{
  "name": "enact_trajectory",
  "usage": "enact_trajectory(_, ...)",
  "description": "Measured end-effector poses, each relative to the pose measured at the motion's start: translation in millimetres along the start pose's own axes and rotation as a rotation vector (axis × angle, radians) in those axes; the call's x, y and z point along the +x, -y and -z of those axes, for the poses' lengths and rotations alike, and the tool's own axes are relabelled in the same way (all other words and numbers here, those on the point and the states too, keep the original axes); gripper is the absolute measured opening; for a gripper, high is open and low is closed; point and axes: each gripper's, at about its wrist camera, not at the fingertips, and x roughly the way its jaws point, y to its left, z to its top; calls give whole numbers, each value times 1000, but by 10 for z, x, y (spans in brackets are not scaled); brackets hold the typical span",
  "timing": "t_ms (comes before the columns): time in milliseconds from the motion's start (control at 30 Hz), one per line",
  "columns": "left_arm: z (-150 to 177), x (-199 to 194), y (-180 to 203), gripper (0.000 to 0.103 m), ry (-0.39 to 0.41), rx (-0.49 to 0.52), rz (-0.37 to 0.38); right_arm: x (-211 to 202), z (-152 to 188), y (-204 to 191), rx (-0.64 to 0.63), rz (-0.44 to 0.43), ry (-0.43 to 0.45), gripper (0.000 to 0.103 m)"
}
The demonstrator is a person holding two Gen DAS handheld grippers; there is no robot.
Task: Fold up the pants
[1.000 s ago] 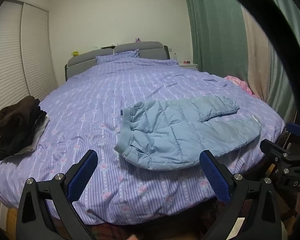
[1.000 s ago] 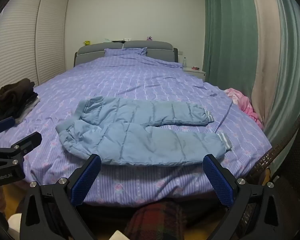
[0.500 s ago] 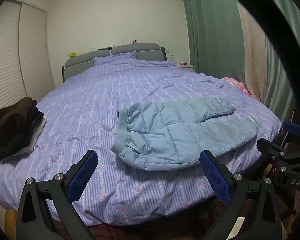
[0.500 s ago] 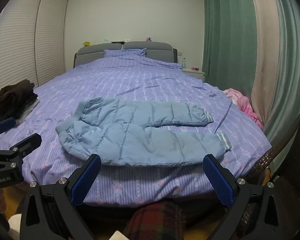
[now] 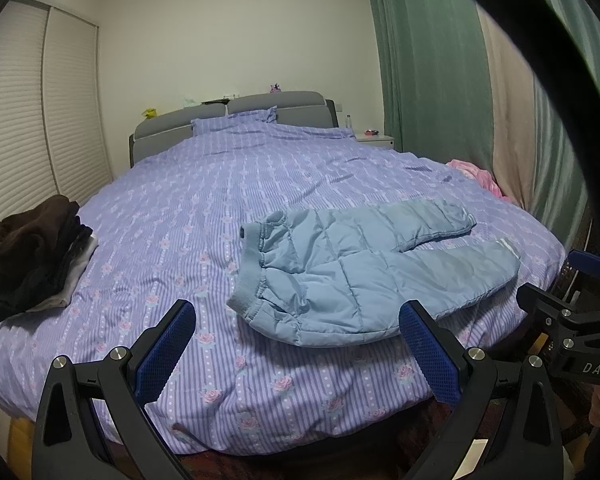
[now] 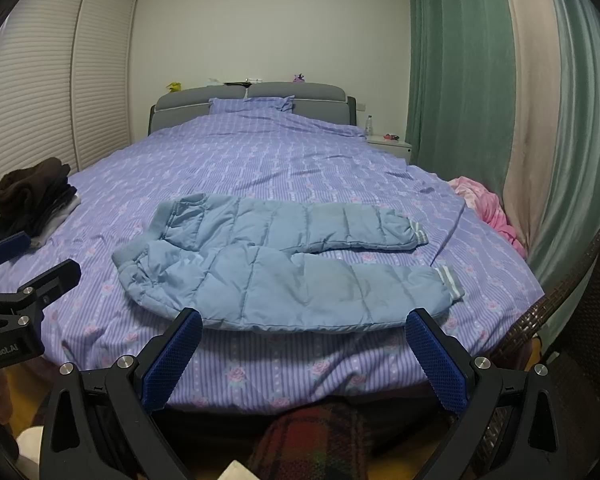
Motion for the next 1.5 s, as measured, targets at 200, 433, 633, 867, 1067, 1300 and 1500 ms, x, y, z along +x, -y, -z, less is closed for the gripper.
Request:
enact_trajectory(200, -9, 15, -12, 103, -10, -6, 7, -2, -2, 1, 0, -1, 0, 103)
enact_trajectory(433, -18, 17, -20, 103, -10, -9, 5, -3, -2, 3, 0, -1, 0, 103)
enact_trajectory(633, -11, 17, -34, 103, -9, -16, 3, -2, -2, 7, 0, -1, -1, 103)
enact_trajectory(867, -8, 34, -44, 103, -12, -15, 0, -2, 0, 7, -1, -1, -1, 103)
enact_trajectory(1067, -1, 35, -47, 103, -11, -18, -3, 0, -1, 6, 0, -1, -1, 103)
enact_trajectory(1300, -3, 40, -44, 103, -11, -18, -3, 3, -4, 8, -1, -1, -1, 103)
enact_trajectory(1500, 0, 40, -43, 103, -12, -18, -4, 8, -10, 12, -1, -1, -1, 103)
